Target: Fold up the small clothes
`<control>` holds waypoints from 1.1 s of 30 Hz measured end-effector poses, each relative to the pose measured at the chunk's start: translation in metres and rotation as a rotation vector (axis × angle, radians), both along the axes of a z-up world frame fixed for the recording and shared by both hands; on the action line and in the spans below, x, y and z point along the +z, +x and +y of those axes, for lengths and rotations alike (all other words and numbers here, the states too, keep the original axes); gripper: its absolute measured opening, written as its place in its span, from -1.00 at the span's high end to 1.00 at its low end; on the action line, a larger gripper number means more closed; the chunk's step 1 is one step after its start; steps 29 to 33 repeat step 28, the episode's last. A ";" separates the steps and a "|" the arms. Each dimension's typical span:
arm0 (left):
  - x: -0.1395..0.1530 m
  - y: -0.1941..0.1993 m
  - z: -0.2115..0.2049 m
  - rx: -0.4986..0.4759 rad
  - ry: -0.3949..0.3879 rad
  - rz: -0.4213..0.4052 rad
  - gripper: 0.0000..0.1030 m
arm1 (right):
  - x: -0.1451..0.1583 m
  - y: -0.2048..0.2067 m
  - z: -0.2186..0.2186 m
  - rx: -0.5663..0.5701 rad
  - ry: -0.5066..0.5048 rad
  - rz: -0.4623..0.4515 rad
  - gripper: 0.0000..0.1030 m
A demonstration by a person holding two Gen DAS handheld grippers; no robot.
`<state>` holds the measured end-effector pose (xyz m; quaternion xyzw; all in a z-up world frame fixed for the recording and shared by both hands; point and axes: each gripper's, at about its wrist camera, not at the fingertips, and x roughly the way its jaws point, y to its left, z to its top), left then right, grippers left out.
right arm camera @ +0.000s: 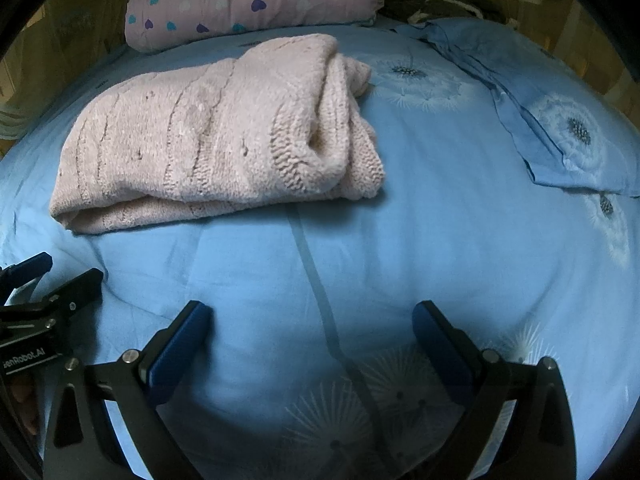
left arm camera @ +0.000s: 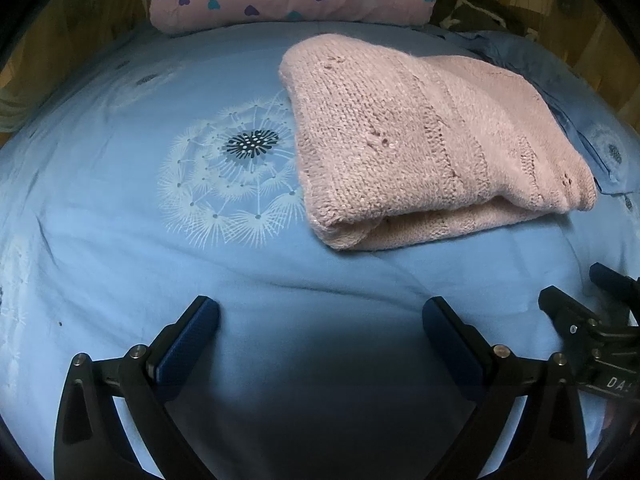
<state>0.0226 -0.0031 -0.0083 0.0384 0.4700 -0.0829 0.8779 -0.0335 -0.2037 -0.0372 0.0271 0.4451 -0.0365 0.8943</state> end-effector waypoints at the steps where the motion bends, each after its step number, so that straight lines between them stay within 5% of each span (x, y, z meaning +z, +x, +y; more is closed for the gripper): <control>1: 0.000 0.000 -0.001 0.000 0.002 0.000 -0.72 | 0.000 0.000 -0.001 0.000 0.004 -0.001 -1.00; 33: -0.001 0.001 -0.007 -0.001 0.004 0.000 -0.73 | 0.000 0.001 -0.002 0.001 0.003 -0.001 -1.00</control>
